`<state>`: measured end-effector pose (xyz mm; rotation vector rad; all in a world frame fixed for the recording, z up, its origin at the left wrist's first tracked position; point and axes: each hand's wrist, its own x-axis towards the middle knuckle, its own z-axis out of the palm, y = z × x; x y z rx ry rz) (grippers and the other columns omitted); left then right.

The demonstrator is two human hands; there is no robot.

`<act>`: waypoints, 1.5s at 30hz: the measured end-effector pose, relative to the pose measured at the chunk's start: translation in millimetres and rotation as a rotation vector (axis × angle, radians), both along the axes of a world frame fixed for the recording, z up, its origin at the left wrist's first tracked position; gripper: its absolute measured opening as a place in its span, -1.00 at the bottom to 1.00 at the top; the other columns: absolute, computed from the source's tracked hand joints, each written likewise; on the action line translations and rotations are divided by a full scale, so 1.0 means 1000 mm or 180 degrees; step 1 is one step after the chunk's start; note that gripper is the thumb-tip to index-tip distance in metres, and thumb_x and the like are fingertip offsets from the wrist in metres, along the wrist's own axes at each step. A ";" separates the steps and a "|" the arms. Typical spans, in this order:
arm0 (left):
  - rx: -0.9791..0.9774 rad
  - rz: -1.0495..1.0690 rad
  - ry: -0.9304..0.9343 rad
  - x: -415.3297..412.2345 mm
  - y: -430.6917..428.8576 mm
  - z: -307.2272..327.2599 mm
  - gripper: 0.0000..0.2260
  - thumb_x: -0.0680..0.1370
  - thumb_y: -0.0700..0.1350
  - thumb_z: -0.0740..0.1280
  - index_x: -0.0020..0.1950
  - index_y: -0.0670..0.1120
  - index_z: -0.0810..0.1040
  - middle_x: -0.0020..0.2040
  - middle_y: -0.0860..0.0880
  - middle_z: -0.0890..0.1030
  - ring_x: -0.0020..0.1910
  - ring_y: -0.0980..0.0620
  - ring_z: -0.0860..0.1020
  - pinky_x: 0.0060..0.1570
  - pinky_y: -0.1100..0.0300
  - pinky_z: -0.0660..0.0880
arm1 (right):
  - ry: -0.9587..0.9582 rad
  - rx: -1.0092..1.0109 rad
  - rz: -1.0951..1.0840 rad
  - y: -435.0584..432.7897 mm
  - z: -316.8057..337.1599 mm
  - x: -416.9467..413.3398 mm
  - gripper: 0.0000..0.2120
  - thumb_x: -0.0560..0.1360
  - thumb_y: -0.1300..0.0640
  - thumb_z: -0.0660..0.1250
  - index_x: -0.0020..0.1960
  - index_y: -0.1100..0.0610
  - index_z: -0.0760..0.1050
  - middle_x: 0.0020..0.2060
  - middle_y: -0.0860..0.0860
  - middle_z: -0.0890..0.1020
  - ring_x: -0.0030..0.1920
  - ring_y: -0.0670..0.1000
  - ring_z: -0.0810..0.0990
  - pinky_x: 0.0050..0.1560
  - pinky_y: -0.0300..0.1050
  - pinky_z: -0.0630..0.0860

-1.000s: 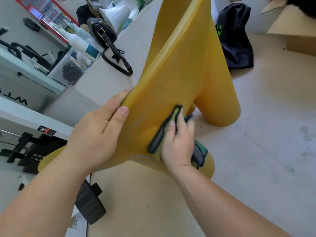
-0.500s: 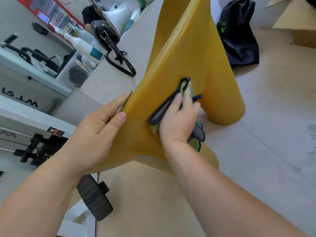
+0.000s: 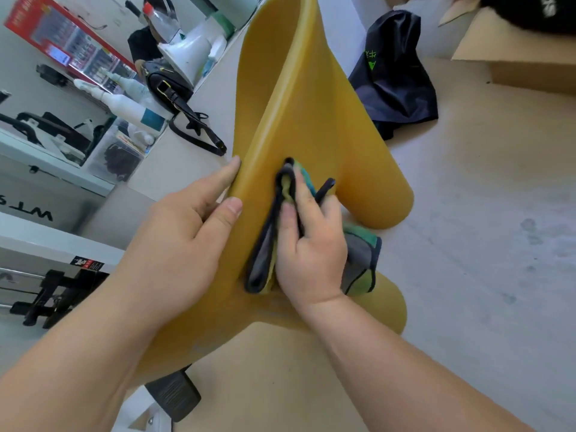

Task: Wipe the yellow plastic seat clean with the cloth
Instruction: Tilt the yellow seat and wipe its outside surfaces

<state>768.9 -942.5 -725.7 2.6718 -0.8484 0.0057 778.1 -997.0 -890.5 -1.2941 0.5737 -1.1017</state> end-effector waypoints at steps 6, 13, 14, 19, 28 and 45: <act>0.0097 -0.0065 -0.0027 -0.003 -0.011 -0.002 -0.60 0.65 -0.03 0.22 0.51 0.14 0.35 0.34 0.17 0.54 0.28 0.26 0.50 0.35 0.07 0.42 | 0.1308 0.0818 0.1072 -0.040 -0.114 0.014 -0.55 0.58 -0.26 0.08 0.39 -0.20 0.49 0.17 0.01 0.59 0.16 0.05 0.56 0.14 0.02 0.53; 0.0049 -0.0072 -0.0194 0.000 -0.011 -0.007 -0.61 0.65 -0.02 0.23 0.49 0.16 0.37 0.35 0.16 0.53 0.29 0.20 0.50 0.35 0.04 0.41 | 0.1205 0.0616 0.0591 0.004 -0.083 -0.030 -0.64 0.66 -0.06 0.18 0.43 -0.22 0.46 0.13 -0.05 0.44 0.14 -0.01 0.51 0.04 -0.22 0.40; 0.0042 -0.0084 -0.0214 0.001 -0.011 -0.007 -0.61 0.65 0.00 0.22 0.49 0.17 0.37 0.34 0.16 0.55 0.28 0.19 0.51 0.34 0.05 0.42 | 0.0921 0.0490 0.0542 0.013 -0.063 -0.037 -0.63 0.66 -0.04 0.19 0.45 -0.20 0.44 0.12 -0.07 0.43 0.11 -0.10 0.47 0.06 -0.38 0.35; -0.0012 -0.0186 -0.0245 0.004 -0.008 -0.011 -0.56 0.60 0.11 0.19 0.50 0.16 0.36 0.33 0.12 0.55 0.28 0.08 0.52 0.34 0.00 0.42 | 0.0340 -0.0292 0.0369 0.043 -0.025 -0.052 -0.56 0.64 -0.07 0.18 0.52 -0.15 0.32 0.04 -0.01 0.44 0.08 -0.09 0.47 0.10 -0.44 0.36; 0.0316 -0.0216 -0.0487 0.002 -0.007 -0.011 -0.59 0.66 0.02 0.15 0.53 0.18 0.29 0.42 0.15 0.45 0.39 0.11 0.40 0.22 0.29 0.26 | 0.1611 0.1051 0.0777 0.000 -0.087 -0.032 -0.65 0.67 -0.06 0.12 0.41 -0.25 0.47 0.15 0.02 0.46 0.17 0.08 0.53 -0.03 -0.10 0.36; 0.0511 0.0146 -0.0585 -0.010 -0.013 -0.007 -0.61 0.66 0.01 0.17 0.47 0.31 0.30 0.05 0.58 0.32 -0.05 0.76 0.26 -0.10 0.76 0.14 | 0.0983 0.0517 0.0372 -0.005 -0.122 -0.014 -0.62 0.67 -0.06 0.19 0.46 -0.06 0.47 0.00 0.03 0.46 0.01 0.05 0.50 -0.14 -0.17 0.29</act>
